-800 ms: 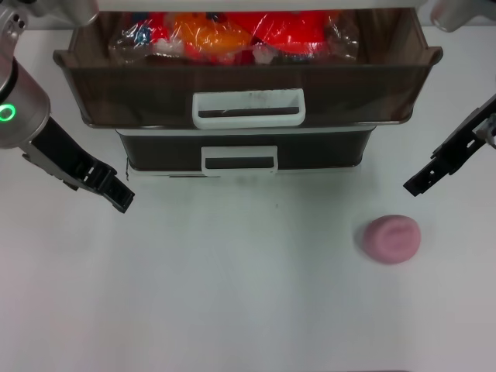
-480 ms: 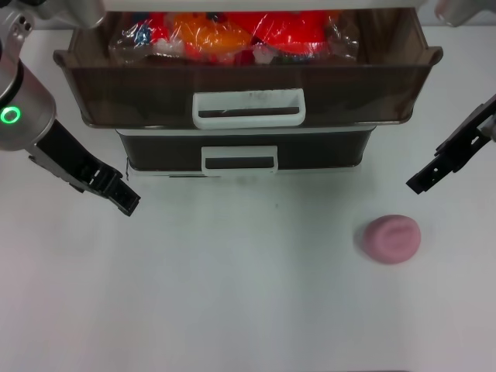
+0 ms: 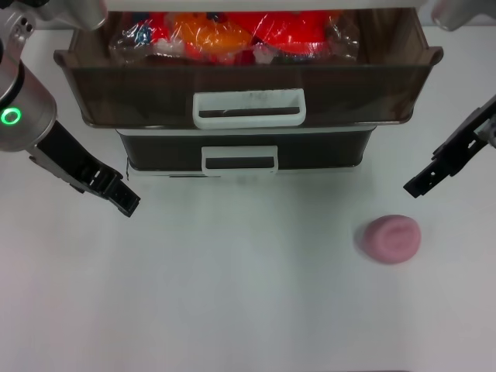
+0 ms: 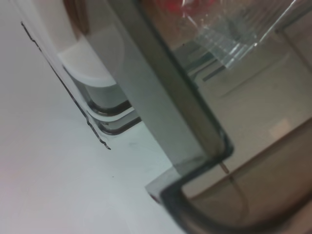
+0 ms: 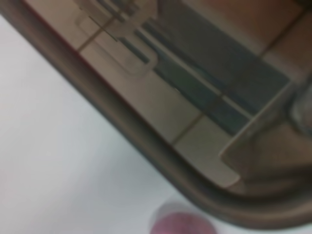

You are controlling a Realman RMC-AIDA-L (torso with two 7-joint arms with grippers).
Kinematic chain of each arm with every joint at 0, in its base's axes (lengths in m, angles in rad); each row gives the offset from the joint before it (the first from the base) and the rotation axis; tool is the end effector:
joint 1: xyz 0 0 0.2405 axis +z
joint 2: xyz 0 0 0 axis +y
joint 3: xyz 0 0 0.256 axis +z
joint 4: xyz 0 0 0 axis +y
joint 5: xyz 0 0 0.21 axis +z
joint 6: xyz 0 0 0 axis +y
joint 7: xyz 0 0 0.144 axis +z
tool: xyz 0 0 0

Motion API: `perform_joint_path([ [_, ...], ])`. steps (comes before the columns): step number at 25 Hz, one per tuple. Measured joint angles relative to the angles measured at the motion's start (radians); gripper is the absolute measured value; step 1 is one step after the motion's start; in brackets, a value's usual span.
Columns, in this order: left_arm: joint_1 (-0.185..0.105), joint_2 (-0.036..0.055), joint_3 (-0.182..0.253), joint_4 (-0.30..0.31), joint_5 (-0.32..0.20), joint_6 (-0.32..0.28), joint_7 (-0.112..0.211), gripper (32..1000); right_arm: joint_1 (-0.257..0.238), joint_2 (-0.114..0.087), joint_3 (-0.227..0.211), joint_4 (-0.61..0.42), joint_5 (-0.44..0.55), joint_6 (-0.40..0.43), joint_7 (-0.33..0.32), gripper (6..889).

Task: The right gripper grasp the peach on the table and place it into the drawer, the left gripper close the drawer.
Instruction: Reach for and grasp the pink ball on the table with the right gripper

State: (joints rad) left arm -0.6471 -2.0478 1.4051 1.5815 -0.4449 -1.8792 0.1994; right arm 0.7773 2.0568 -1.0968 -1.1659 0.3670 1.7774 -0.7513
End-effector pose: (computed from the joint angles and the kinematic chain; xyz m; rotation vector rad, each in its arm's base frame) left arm -0.1512 0.3337 0.0397 -2.3437 -1.1963 0.6500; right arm 0.1974 0.3689 0.0375 -2.6150 1.0179 -0.7063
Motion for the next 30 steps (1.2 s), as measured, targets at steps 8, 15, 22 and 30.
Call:
perform_joint_path([
  [8,0.003,-0.0024,-0.001,0.006,0.0,0.0,0.003,814,-0.099,0.0,0.014,0.046,0.033,-0.103,-0.05,853],
  [15,0.034,-0.0042,-0.004,0.034,-0.003,0.0,0.006,812,-0.125,0.002,0.004,0.216,0.147,-0.224,-0.122,852],
  [22,0.035,-0.0047,-0.004,0.04,-0.013,0.002,0.006,811,-0.116,0.008,0.0,0.309,0.152,-0.31,-0.15,852],
  [30,0.031,-0.0047,-0.006,0.04,-0.02,0.002,0.006,809,-0.109,0.01,-0.051,0.368,0.174,-0.377,-0.16,852],
])
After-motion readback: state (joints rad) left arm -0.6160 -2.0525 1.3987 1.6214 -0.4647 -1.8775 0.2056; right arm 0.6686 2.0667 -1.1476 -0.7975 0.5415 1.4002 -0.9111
